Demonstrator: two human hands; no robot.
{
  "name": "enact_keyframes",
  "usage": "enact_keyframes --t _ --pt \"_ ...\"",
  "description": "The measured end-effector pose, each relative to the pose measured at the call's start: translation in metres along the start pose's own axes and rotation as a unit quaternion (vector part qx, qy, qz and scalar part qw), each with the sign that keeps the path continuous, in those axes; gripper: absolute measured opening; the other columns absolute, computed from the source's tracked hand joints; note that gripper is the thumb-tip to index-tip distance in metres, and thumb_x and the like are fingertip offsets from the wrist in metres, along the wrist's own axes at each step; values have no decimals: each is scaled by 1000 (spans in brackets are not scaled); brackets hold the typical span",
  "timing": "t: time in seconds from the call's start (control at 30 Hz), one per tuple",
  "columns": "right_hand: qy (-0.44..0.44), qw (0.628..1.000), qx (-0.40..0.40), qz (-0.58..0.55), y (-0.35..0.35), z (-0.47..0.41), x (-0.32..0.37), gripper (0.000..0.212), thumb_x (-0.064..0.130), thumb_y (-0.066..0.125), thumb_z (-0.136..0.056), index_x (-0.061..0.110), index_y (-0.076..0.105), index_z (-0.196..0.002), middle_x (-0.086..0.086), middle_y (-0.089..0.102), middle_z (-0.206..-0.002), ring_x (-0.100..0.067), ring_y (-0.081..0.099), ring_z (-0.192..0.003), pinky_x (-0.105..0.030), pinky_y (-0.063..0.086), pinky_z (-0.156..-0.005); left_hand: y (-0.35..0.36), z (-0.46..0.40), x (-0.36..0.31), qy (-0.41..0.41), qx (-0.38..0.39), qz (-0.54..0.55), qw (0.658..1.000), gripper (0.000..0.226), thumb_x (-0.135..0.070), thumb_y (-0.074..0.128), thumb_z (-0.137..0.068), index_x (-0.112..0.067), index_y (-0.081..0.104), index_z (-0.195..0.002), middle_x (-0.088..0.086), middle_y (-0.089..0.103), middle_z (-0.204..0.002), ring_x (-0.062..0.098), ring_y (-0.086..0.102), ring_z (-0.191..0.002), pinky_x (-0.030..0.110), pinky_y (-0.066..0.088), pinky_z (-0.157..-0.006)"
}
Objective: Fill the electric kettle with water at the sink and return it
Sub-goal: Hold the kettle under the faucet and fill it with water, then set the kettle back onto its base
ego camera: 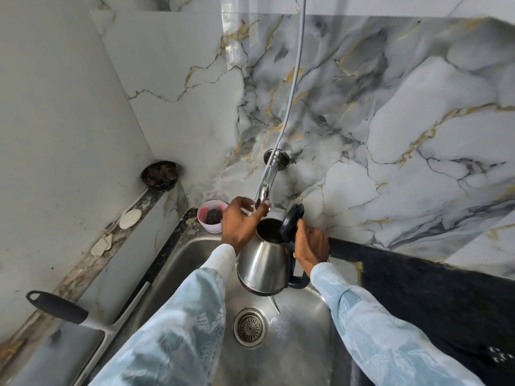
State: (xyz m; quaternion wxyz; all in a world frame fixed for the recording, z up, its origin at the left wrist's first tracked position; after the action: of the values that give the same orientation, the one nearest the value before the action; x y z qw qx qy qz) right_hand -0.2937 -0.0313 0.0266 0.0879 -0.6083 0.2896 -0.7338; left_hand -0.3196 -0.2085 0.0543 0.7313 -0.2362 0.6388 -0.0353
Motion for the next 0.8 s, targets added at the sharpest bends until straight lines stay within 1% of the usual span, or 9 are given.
enact_keyframes --t 0.07,0.17,0.3,0.4,0.43,0.53,0.63,0.7,0.8 --pt "11 1000 -9 -8 -6 6 -5 69 70 36 -93 15 60 -60 -20 75 -88 -46 66 -97 -49 55 -91 0 15 12 -127 55 125 983 71 -75 54 -88 -13 73 -116 8 77 -119 27 67 -107 42 50 -94" --pt "22 999 -20 -19 -10 10 -10 74 76 42 -91 15 56 -53 -8 65 -69 -43 62 -94 -45 47 -83 0 30 30 -196 120 178 957 64 -72 37 -98 -25 81 -102 -4 81 -106 20 66 -96 34 42 -77" --pt "21 999 -19 -29 -22 28 -10 70 71 48 -96 16 61 -54 7 56 -61 -36 56 -84 -40 39 -79 -2 57 27 -163 107 177 965 44 -56 59 -98 -21 79 -115 -5 82 -109 17 69 -101 26 46 -76" --pt "23 999 -18 -39 -39 44 -7 75 72 47 -96 10 63 -57 3 57 -60 -37 57 -84 -39 38 -79 0 79 18 -123 68 188 972 28 -29 75 -94 -9 80 -114 -15 82 -76 -2 72 -73 4 49 -59" --pt "23 999 -18 -41 -48 50 -8 77 72 46 -96 6 66 -61 2 57 -59 -38 58 -83 -39 38 -79 2 86 16 -116 63 185 974 28 -25 76 -93 -7 80 -114 -13 81 -77 -2 71 -69 2 48 -56" --pt "9 999 -15 -28 -78 68 -16 79 71 44 -95 1 76 -79 -8 69 -69 -42 62 -88 -38 42 -80 10 112 11 -87 77 177 977 22 -25 76 -93 -10 83 -108 -4 80 -88 9 66 -80 4 49 -60" --pt "3 999 -19 -35 -123 88 -29 81 73 46 -88 -1 78 -91 -20 80 -96 -44 70 -96 -56 60 -83 25 146 6 -72 97 182 976 15 -33 81 -88 -20 84 -97 -12 79 -85 12 67 -84 17 52 -76" --pt "3 999 -42 -19 -162 102 -49 84 76 45 -85 -2 78 -91 -20 80 -98 -42 71 -96 -61 61 -84 47 177 0 -56 144 167 974 22 -40 82 -86 -20 84 -95 -6 79 -91 14 68 -88 25 52 -83" --pt "19 997 -79 -10 -215 122 -85 74 78 50 -85 11 81 -85 -13 81 -91 -38 73 -92 -63 63 -76 78 220 -9 -48 189 158 968 36 -39 85 -84 -10 83 -106 5 79 -104 14 71 -93 23 51 -85"
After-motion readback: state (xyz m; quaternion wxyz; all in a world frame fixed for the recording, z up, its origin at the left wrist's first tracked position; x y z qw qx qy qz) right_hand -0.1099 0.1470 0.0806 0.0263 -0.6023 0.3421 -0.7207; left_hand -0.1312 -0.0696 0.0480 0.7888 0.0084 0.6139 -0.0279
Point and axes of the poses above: each hand's wrist, its own z-axis away from the middle knuckle, its own y-axis out of the palm, x = y × z, the point moved 1 cm from there along -z, towards the middle knuckle
